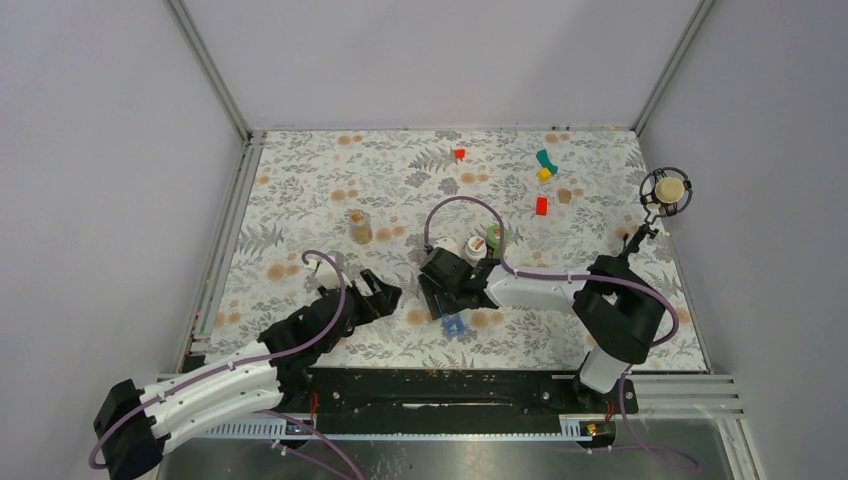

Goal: Sort the pills into containers
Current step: Move the pill container to the center of the board.

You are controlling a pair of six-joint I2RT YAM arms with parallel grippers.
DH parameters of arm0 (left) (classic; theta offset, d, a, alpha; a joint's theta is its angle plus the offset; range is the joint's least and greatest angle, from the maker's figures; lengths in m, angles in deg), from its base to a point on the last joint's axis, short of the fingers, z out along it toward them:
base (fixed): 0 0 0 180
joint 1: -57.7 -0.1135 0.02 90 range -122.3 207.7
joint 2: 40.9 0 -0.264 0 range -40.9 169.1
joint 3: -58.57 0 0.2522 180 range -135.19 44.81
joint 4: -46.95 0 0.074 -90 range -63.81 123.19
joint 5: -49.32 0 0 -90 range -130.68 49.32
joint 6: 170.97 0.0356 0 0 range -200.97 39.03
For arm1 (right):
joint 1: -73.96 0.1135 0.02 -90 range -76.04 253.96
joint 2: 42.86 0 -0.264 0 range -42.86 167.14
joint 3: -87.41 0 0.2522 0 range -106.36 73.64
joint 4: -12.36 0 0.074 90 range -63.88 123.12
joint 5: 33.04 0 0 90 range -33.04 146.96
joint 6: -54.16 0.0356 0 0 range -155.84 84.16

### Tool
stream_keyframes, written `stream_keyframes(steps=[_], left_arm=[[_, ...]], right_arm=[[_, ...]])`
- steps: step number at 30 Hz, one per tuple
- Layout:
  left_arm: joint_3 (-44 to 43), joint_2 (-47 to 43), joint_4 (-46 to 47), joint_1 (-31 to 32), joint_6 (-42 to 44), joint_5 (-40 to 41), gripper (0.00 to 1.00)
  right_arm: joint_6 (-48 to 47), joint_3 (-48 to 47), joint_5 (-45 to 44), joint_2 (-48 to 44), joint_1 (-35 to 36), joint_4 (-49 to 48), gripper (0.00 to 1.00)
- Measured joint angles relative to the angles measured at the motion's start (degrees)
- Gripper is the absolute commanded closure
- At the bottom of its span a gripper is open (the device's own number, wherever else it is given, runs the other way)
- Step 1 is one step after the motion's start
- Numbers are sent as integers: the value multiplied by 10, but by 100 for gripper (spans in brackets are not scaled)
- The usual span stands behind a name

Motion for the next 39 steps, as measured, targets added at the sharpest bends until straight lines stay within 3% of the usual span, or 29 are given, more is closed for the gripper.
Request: stream_keyframes(steps=[9,16,24,32,39], left_arm=[[17,9,11,0,-19,-13,2],[10,-11,-21,-2,-19,2,2],[-72,-78,-110,-4,7,97,2],[-102,-88,-160,-5,20,141,2],[-102,-111,-188,-5,13,143,2]], right_arm=[[6,-8,-17,6,0,5,46],[11,-22,-19,13,0,7,47],[11,-73,-19,45,0,7,48],[10,-111,-17,93,0,8,46],[9,-130,-17,100,0,22,28]])
